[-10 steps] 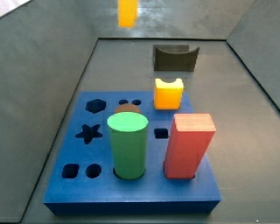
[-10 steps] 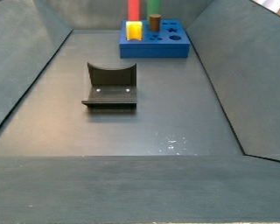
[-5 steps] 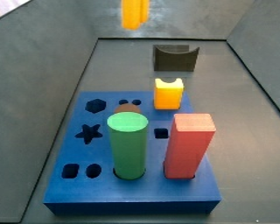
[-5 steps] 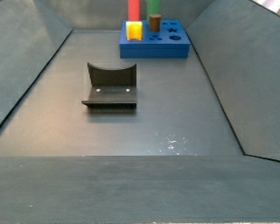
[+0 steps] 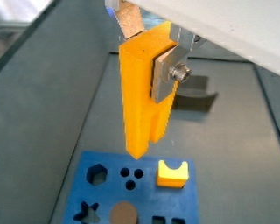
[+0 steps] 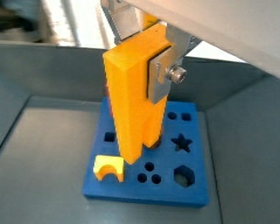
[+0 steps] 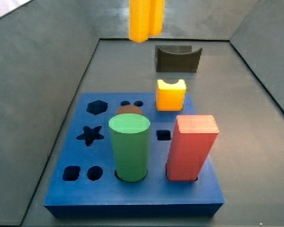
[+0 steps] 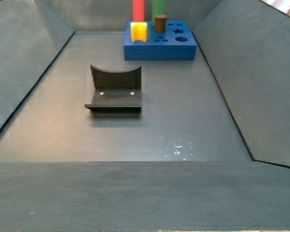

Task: Pick up the double-square object. Move up. Move to above the board. Insert the double-square object.
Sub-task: Insert the double-square object.

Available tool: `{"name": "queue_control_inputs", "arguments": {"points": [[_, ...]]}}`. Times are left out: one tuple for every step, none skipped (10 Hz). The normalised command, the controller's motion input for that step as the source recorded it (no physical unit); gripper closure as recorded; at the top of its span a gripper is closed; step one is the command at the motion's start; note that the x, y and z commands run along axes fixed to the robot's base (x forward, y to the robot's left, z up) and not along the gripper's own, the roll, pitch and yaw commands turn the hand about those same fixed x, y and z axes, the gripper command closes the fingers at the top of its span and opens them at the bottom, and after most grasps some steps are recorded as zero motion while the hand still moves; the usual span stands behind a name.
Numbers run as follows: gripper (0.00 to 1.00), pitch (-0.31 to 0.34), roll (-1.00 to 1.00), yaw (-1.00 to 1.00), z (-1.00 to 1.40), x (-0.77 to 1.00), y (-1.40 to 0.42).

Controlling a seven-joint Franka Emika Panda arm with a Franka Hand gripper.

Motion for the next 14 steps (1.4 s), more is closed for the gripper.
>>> {"name": "queue_control_inputs", "arguments": {"points": [[1.00, -0.007, 0.00, -0.92, -0.18, 0.07, -0.17], [1.00, -0.006, 0.01, -0.88, -0.19, 0.13, -0.19], [1.00, 0.000, 0.02, -0.78, -0.20, 0.25, -0.21], [1.00, 0.000, 0.02, -0.71, -0.21, 0.32, -0.22], [1.00, 0.000, 0.02, -0.72, -0.21, 0.31, -0.21], [1.00, -0.001, 0.03, -0.73, -0.23, 0.30, -0.22], [1.00, -0.016, 0.05, -0.80, -0.27, 0.21, -0.21], [1.00, -0.019, 0.05, -0.89, -0.30, 0.10, -0.19], [1.00, -0.011, 0.04, -0.94, -0.28, 0.05, -0.17], [1.00, -0.010, 0.04, -0.94, -0.28, 0.04, -0.18], [1.00, -0.011, 0.05, -0.92, -0.30, 0.05, -0.20], [1.00, -0.027, 0.07, -0.87, -0.40, 0.09, -0.25], [1.00, -0.041, 0.17, -0.75, -0.62, 0.21, -0.29], [1.00, -0.017, 0.23, -0.59, -0.73, 0.34, -0.34]]}}
